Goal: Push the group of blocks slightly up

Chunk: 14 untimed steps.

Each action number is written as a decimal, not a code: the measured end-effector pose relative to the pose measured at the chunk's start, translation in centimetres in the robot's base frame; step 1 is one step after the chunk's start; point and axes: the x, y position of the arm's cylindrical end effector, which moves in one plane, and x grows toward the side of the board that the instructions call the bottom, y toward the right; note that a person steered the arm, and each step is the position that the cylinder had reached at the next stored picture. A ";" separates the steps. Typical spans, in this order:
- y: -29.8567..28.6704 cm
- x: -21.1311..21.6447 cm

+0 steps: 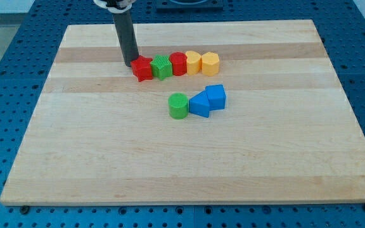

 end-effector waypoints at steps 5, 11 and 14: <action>0.1 9.7; 6.2 6.0; 6.2 5.5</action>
